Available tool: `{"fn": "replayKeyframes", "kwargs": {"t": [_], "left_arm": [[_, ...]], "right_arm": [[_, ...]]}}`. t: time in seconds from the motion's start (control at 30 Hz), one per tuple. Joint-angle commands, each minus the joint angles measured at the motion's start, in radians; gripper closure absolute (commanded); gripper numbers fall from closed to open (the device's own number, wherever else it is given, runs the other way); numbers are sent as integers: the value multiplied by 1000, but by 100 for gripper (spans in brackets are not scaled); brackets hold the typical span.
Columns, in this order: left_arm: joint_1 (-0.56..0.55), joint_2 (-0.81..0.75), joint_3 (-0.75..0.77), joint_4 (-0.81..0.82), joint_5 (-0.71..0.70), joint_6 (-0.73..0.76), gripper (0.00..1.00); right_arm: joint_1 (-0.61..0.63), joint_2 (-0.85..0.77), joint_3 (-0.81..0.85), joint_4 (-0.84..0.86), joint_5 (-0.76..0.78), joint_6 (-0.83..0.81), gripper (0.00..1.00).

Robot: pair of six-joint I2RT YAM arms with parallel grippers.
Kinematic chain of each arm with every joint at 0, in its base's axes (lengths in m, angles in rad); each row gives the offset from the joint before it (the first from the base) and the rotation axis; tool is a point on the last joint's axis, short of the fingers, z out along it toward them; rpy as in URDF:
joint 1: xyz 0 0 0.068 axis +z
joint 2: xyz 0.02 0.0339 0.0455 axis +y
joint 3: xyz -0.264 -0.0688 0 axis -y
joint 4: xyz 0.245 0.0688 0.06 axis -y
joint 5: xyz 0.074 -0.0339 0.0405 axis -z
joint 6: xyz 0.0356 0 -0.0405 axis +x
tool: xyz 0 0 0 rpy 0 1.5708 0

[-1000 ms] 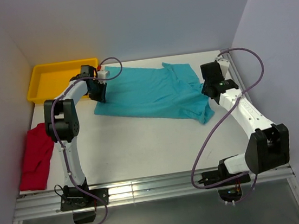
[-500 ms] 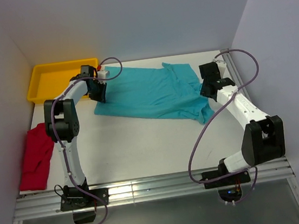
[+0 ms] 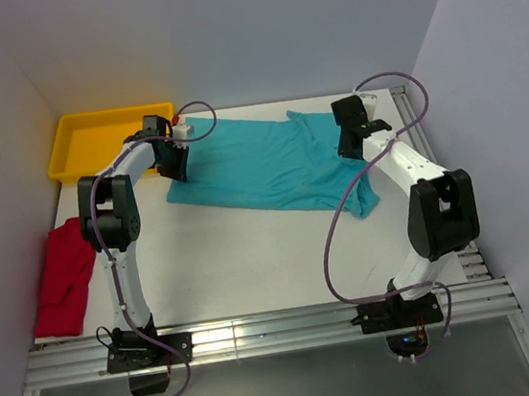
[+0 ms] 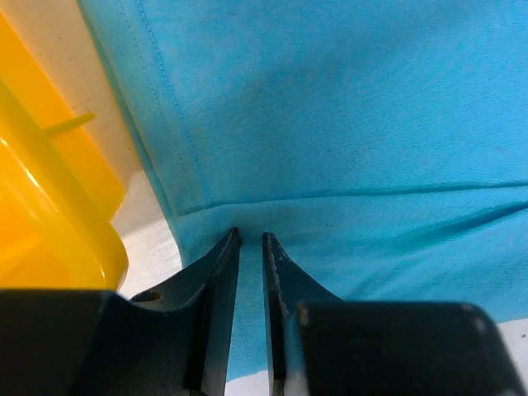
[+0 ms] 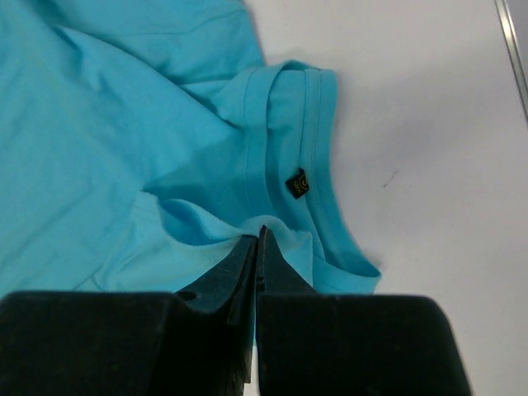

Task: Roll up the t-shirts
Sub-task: Fold the tshirt

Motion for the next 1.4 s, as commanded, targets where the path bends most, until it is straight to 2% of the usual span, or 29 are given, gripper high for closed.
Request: {"fn": "replayKeyframes", "kwargs": {"t": [0.0,0.23,0.3,0.33,0.37,0.43,0.47,0.53,0.57,0.7,0.8,0.9,0.93,1.07,1.1,1.2,1.27,1.37], "left_arm": [[1,-35,19,-10,-1,19,76],[1,-52,14,-4,16,22,74],[1,-55,13,-4,21,23,74],[1,-58,11,-2,24,23,73],[1,-61,10,-1,25,25,73],[1,-66,8,-1,32,29,71],[1,-69,8,-1,33,31,70],[1,-81,2,4,42,32,66],[1,-89,-3,13,47,35,65],[1,-121,-12,31,67,40,59],[1,-153,-24,56,79,39,57],[1,-205,-53,81,93,36,55],[1,-218,-61,90,96,34,55],[1,-274,-81,68,102,35,55],[1,-294,-93,67,99,37,55],[1,-328,-127,51,87,43,55],[2,-347,-148,50,88,51,56],[11,-383,-196,53,94,57,56]], "right_arm": [[2,47,46,-3,46,-20,100],[0,155,82,32,55,-39,100],[0,176,94,38,50,-36,96],[2,181,100,35,55,-37,93],[0,199,114,28,58,-36,83],[0,227,144,-9,85,-27,75],[0,228,149,-17,93,-23,64],[0,210,149,-34,108,-7,54],[0,196,148,-34,110,-5,45],[-3,159,192,-96,156,13,32],[-4,84,169,-147,126,59,31],[2,-78,-11,-101,35,125,32],[7,-155,-115,-84,24,163,35],[63,-296,-315,-70,10,257,55],[92,-313,-338,-70,35,277,55],[213,-304,-366,-112,85,366,58],[287,-238,-357,-149,125,424,59],[324,-168,-363,-195,205,492,60]]}}
